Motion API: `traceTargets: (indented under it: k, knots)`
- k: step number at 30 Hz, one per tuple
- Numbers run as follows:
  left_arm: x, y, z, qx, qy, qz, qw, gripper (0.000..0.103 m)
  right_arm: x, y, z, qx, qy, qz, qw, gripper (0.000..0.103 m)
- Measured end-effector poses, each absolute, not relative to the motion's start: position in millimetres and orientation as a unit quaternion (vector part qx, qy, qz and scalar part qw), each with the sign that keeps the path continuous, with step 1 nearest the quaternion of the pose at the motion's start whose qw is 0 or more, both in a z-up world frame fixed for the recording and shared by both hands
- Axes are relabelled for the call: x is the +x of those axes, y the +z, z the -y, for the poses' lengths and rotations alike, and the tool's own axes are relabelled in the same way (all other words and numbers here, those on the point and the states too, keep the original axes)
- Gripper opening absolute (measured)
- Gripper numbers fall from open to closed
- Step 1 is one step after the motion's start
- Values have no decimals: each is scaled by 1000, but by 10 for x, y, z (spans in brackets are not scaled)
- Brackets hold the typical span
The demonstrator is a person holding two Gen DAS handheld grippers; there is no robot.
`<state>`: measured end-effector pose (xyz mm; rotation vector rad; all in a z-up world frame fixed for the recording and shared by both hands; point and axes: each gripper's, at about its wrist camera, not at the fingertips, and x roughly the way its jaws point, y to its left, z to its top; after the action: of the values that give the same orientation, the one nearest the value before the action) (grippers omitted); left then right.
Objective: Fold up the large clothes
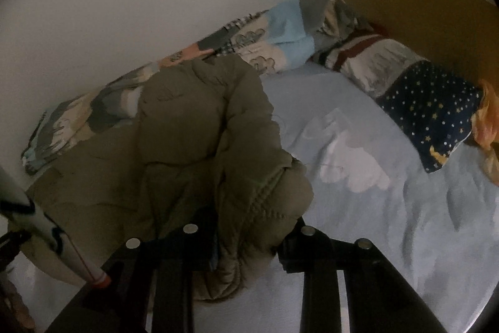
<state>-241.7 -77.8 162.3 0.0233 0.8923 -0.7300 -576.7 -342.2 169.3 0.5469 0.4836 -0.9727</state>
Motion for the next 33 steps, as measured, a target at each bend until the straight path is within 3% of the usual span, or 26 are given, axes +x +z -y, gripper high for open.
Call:
traceTargets:
  k: [7, 13, 16, 18, 22, 28, 31, 33]
  knots:
    - [-2855, 1681, 107, 5, -352, -437, 828, 41, -6197, 1965, 2929, 299, -428, -200, 829, 30]
    - [-2915, 1144, -328, -29, -329, -530, 781, 49, -6730, 1495, 2695, 412, -419, -213, 781, 31]
    - [-2733, 848, -590, -113, -303, -602, 730, 53, -6968, 1072, 2889, 515, -399, -220, 726, 44]
    - [-2643, 759, -791, -179, -303, -630, 692, 53, -7191, 722, 2972, 616, -373, -200, 665, 63]
    - [-2545, 794, -1112, -244, -282, -624, 687, 53, -7655, 390, 2917, 732, -333, -112, 583, 70]
    - [-2575, 1434, -1039, -154, -271, -497, 810, 51, -8183, 701, 2767, 688, -435, -41, 580, 73]
    - [-2870, 1726, -451, -48, -335, -437, 834, 52, -7863, 1160, 2792, 580, -450, -77, 675, 71]
    - [-3083, 1814, -24, 17, -385, -408, 828, 53, -7425, 1477, 2711, 496, -432, -108, 746, 62]
